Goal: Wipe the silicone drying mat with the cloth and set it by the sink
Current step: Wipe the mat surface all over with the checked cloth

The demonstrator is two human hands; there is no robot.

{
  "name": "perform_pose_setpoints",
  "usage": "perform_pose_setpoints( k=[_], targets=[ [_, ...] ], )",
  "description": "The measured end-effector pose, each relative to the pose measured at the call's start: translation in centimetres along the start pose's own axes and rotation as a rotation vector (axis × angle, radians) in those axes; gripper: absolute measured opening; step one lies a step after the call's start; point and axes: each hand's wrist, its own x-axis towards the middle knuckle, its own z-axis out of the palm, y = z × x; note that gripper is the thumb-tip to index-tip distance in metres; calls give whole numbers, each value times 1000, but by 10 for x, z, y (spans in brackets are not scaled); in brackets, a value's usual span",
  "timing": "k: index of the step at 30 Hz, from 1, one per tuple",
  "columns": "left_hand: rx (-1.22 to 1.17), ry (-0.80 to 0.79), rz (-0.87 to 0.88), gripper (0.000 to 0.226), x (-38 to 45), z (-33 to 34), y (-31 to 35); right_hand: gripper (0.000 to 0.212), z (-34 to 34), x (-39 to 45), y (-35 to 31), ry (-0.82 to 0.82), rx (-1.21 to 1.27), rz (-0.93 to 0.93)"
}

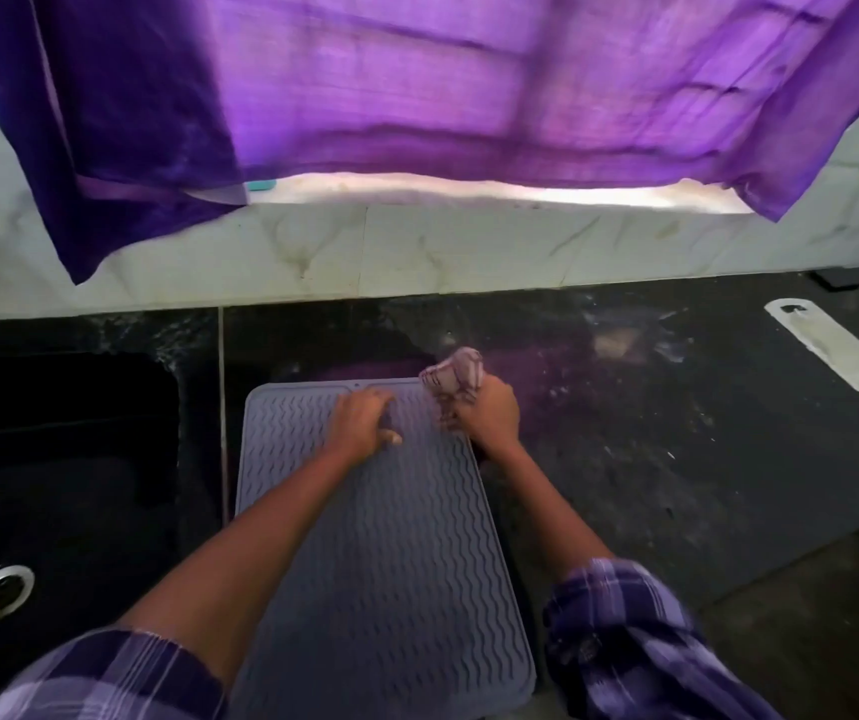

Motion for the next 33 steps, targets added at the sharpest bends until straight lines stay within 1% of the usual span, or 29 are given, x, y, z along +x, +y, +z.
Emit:
perform_pose_setpoints(
  k=[1, 2, 3, 4, 5, 6, 9, 10, 12, 15, 17, 18, 19, 20, 22, 23, 25, 27, 29, 31, 33],
  targets=[
    [186, -87, 14, 76, 6, -1, -2, 15, 5, 10, -5, 21, -167, -149],
    [308, -180, 16, 88, 12, -1, -4, 15, 14, 19, -8, -20, -321, -274],
    [376, -244, 11, 97, 17, -1, -6, 16, 26, 25, -10, -103, -441, -358],
    [410, -268, 14, 102, 22, 0, -9, 18, 39, 29, -10, -188, -523, -402],
    [434, -269, 25, 105, 26, 0, -13, 21, 50, 31, -8, -244, -552, -421],
    [454, -261, 37, 107, 29, -1, -17, 24, 57, 32, -6, -274, -548, -418],
    [494, -227, 59, 107, 33, -2, -22, 40, 59, 36, -7, -277, -488, -395],
    [503, -234, 62, 106, 32, -1, -22, 41, 56, 33, -7, -288, -452, -390],
    [511, -242, 55, 106, 31, 1, -21, 35, 50, 19, -3, -338, -406, -391],
    [555, -279, 47, 108, 31, -2, -19, 29, 36, -15, 14, -484, -501, -412],
    [567, -284, 48, 108, 30, -1, -19, 24, 25, -17, 15, -589, -571, -391],
    [564, -287, 44, 108, 29, -1, -18, 21, 18, -8, 8, -616, -590, -359],
    [561, -284, 42, 108, 28, 0, -18, 19, 12, 4, -1, -602, -586, -329],
    [563, -278, 41, 108, 29, 0, -18, 17, 10, 19, -10, -536, -561, -307],
    [561, -260, 35, 108, 33, 0, -19, 17, 14, 44, -27, -356, -478, -311],
    [557, -250, 31, 108, 33, 0, -19, 19, 23, 51, -33, -311, -465, -326],
    [553, -244, 19, 112, 33, 0, -19, 24, 43, 48, -34, -311, -533, -346],
    [570, -237, 10, 114, 34, 2, -19, 28, 56, 33, -20, -296, -587, -374],
    [590, -240, 10, 113, 35, 1, -19, 29, 51, 24, -7, -325, -597, -387],
    [581, -249, 9, 108, 35, 1, -18, 28, 40, 22, -4, -456, -655, -355],
    [563, -234, -4, 104, 36, 1, -16, 29, 31, 30, -16, -572, -743, -349]
  ],
)
